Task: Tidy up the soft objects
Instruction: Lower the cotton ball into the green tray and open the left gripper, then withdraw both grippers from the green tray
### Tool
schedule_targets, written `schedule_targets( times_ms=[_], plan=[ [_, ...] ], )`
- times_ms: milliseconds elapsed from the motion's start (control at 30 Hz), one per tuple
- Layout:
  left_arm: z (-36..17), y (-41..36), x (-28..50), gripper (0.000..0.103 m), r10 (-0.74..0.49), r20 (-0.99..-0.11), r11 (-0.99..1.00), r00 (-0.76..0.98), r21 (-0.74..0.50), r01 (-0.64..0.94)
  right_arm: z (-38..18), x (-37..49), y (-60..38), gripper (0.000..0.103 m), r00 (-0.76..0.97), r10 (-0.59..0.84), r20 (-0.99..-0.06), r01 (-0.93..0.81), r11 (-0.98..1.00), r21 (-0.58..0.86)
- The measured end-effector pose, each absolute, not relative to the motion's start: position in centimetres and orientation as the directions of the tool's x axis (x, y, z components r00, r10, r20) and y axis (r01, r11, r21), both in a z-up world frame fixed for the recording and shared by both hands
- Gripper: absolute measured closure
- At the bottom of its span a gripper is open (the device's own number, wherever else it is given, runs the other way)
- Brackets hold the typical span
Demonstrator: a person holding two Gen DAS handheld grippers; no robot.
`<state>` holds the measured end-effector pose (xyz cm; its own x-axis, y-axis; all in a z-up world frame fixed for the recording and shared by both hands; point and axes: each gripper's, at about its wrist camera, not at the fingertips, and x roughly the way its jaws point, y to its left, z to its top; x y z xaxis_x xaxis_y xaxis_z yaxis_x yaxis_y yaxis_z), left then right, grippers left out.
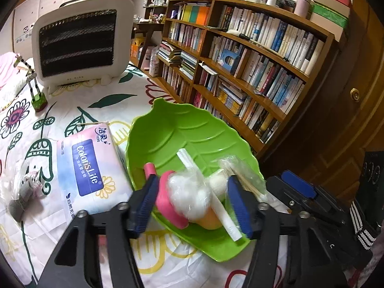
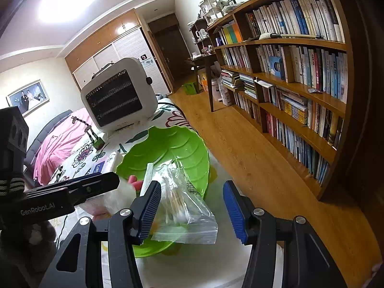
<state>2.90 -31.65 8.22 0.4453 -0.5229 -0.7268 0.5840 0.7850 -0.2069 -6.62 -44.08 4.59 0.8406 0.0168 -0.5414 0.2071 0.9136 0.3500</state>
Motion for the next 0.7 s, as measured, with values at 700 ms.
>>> schedule_targets(
  times_ms=[700],
  plan=[
    [8.6,-29.6,2.2,0.033,-0.476,-0.727,0.827,0.494,-0.179,0.533,4.7,-6.5,-43.0,0.043,0.838,0.025,-0.546,0.190,0.923,0.334]
  ],
)
